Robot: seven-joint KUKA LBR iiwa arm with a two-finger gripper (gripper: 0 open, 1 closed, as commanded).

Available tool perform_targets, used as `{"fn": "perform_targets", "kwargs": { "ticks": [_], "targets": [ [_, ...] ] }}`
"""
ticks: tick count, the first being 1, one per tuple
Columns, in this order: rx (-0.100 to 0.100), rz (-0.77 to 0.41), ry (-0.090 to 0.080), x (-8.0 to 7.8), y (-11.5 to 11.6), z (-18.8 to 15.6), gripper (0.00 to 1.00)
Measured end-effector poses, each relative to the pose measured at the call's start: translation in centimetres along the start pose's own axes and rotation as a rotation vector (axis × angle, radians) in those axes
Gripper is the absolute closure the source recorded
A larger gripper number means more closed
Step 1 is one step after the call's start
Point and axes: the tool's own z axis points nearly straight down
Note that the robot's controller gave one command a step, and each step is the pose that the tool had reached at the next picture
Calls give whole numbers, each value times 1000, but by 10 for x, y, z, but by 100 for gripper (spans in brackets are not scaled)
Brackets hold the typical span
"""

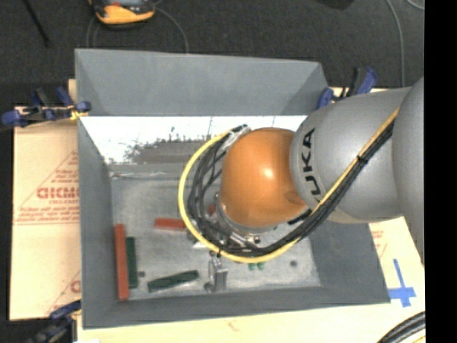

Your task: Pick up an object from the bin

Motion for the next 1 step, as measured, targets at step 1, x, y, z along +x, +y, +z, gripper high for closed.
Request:
{"fn": "perform_targets", "kwargs": {
  "ticks": [1],
  "targets": [
    [3,-329,-18,-19,21,36,0]
  ]
}}
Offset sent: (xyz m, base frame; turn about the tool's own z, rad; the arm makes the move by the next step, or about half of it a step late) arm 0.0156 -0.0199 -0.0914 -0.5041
